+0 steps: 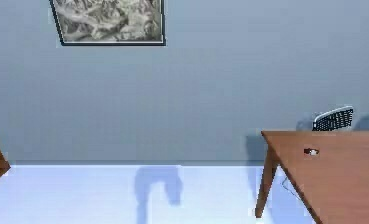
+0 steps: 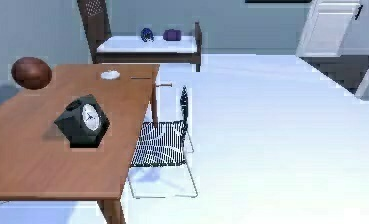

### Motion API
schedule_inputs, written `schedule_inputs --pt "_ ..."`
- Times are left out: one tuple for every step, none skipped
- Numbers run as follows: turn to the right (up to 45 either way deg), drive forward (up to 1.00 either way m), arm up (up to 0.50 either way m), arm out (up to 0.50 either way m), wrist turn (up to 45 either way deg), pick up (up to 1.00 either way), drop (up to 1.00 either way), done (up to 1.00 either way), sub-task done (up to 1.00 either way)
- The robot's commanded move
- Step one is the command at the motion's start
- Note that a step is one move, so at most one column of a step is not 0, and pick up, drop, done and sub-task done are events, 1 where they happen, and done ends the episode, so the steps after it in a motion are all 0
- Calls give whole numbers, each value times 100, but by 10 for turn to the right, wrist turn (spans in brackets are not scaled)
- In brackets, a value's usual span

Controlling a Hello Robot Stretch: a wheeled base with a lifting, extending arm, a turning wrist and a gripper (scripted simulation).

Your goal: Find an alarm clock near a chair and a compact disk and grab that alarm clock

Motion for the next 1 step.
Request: schedule_inputs --pt "0 90 0 0 0 0 0 0 0"
